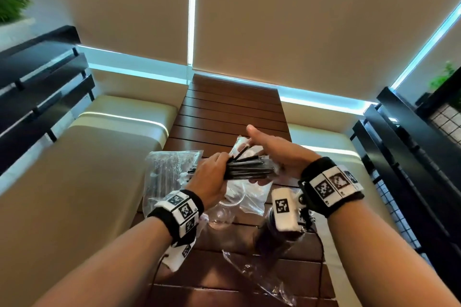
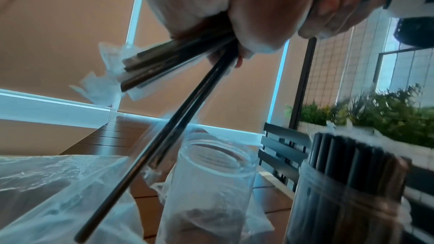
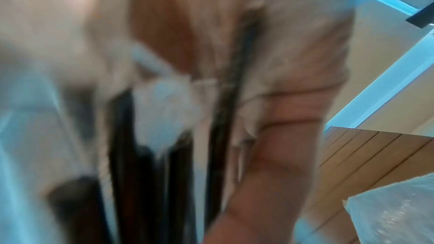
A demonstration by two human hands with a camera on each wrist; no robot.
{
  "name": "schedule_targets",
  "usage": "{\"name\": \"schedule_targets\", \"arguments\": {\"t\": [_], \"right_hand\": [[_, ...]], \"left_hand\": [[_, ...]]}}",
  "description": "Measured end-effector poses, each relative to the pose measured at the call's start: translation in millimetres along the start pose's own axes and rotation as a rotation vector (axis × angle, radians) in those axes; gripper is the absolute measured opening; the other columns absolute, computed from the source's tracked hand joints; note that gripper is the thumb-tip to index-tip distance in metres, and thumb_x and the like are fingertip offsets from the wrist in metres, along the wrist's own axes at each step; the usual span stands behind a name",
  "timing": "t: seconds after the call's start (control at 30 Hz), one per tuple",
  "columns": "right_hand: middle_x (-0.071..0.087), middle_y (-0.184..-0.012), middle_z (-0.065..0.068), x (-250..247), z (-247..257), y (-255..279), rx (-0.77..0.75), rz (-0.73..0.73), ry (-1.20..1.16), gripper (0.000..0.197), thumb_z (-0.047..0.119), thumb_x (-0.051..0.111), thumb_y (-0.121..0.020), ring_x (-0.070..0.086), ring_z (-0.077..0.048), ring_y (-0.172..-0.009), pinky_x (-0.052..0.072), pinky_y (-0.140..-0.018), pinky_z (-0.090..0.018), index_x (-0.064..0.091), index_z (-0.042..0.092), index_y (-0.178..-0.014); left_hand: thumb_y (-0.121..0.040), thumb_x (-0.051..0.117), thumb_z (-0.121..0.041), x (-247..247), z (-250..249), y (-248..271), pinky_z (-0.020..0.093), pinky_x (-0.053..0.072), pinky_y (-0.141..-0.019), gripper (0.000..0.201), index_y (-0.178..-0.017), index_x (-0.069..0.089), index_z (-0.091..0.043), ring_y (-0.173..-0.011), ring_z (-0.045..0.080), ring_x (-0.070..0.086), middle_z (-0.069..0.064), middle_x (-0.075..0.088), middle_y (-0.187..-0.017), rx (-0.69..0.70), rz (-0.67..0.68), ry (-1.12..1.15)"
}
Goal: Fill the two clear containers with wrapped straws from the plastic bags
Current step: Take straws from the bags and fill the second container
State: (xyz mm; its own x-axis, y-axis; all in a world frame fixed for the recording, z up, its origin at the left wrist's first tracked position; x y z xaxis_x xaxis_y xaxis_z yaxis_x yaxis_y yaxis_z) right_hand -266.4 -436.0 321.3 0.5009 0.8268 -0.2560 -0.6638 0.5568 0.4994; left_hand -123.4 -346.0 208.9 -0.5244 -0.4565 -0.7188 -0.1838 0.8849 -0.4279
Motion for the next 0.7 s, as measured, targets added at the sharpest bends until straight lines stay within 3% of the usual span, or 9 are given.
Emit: {"name": "schedule_targets", "arguments": {"t": [0.1,0.17,0.23,0.3,0.37,0.47,0.53,0.63,0.7], "right_hand": [[0.069,-0.104,-0.018,-14,-1,1,-0.123,-0.127,-0.136,0.066,0.071,0.032,-0.093,0.068,-0.026,-0.076,0.056,-0.063,-0.033,0.064,0.016,-0.114],[0.068,-0.104,-0.018,-9,-11,-6,-0.219,-0.228,-0.178,0.042,0.048,0.038,-0.103,0.064,-0.022,-0.075,0.054,-0.069,-0.034,0.062,0.016,-0.113],[0.065,-0.114,-0.020,12,-30,-17,-0.249,-0.215,-0.074,0.022,0.020,0.049,-0.100,0.061,-0.019,-0.079,0.050,-0.070,-0.032,0.054,0.019,-0.121],[0.062,-0.120,-0.014,46,-54,-32,-0.221,-0.070,0.220,0.052,0.018,0.062,-0.092,0.062,-0.019,-0.088,0.050,-0.073,-0.029,0.039,0.022,-0.138],[0.065,-0.116,-0.007,84,-68,-48,-0.187,0.014,0.560,0.069,0.037,0.064,-0.091,0.063,-0.020,-0.097,0.052,-0.085,-0.033,0.027,0.022,-0.147],[0.068,-0.109,-0.015,118,-68,-71,-0.206,-0.063,0.721,0.035,0.037,0.047,-0.100,0.064,-0.032,-0.101,0.049,-0.082,-0.036,0.050,0.010,-0.121],[0.068,-0.106,-0.018,125,-58,-75,-0.214,-0.086,0.809,0.028,0.027,0.042,-0.102,0.063,-0.035,-0.100,0.044,-0.075,-0.033,0.059,0.005,-0.101],[0.067,-0.106,-0.020,126,-41,-72,-0.315,-0.172,0.867,0.025,0.014,0.045,-0.098,0.062,-0.038,-0.100,0.044,-0.077,-0.034,0.064,-0.001,-0.102],[0.068,-0.105,-0.020,128,-29,-68,-0.420,-0.235,0.854,0.022,0.006,0.045,-0.095,0.062,-0.038,-0.098,0.043,-0.078,-0.036,0.065,-0.001,-0.099]], "left_hand": [[-0.085,0.059,-0.001,-24,2,-5,0.036,0.049,-0.071,0.021,-0.104,0.058,-0.010,-0.081,0.026,0.059,0.008,0.063,-0.092,-0.174,-0.141,0.108],[-0.092,0.057,-0.012,-44,6,-9,0.033,0.046,-0.066,0.011,-0.104,0.058,-0.010,-0.076,0.026,0.059,0.008,0.064,-0.086,-0.281,-0.252,0.179],[-0.096,0.054,-0.024,-63,8,-13,0.030,0.043,-0.066,0.012,-0.101,0.058,-0.014,-0.074,0.024,0.059,0.006,0.066,-0.084,-0.366,-0.334,0.265],[-0.096,0.054,-0.032,-73,8,-15,0.031,0.044,-0.070,0.013,-0.093,0.057,-0.020,-0.077,0.022,0.061,0.005,0.067,-0.085,-0.401,-0.377,0.360],[-0.091,0.054,-0.040,-79,3,-16,0.032,0.048,-0.072,0.013,-0.084,0.057,-0.029,-0.080,0.023,0.065,0.003,0.068,-0.083,-0.388,-0.379,0.405],[-0.086,0.057,-0.042,-86,-10,-15,0.038,0.053,-0.078,0.010,-0.077,0.058,-0.040,-0.083,0.024,0.069,0.000,0.067,-0.079,-0.404,-0.396,0.523],[-0.090,0.063,-0.034,-91,-14,-13,0.036,0.053,-0.078,0.013,-0.077,0.060,-0.032,-0.083,0.022,0.068,0.003,0.069,-0.081,-0.421,-0.415,0.557],[-0.089,0.067,-0.026,-89,-15,-8,0.027,0.047,-0.067,0.016,-0.079,0.060,-0.017,-0.070,0.014,0.060,0.000,0.063,-0.073,-0.442,-0.376,0.583],[-0.089,0.067,-0.026,-83,-16,-6,0.028,0.047,-0.070,0.018,-0.082,0.060,-0.012,-0.074,0.017,0.061,0.002,0.064,-0.077,-0.457,-0.322,0.516]]}}
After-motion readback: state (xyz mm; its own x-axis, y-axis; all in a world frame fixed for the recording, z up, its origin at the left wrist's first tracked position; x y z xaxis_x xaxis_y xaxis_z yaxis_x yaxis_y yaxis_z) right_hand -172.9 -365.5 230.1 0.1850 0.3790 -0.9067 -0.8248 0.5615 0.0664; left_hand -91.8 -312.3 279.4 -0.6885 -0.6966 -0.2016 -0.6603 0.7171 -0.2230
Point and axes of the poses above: each hand's wrist, its own y-axis away from the middle knuckle, its own x-axis out of the palm, z = x × y, the point moved 1 cm from there along -y, towards the middle knuckle
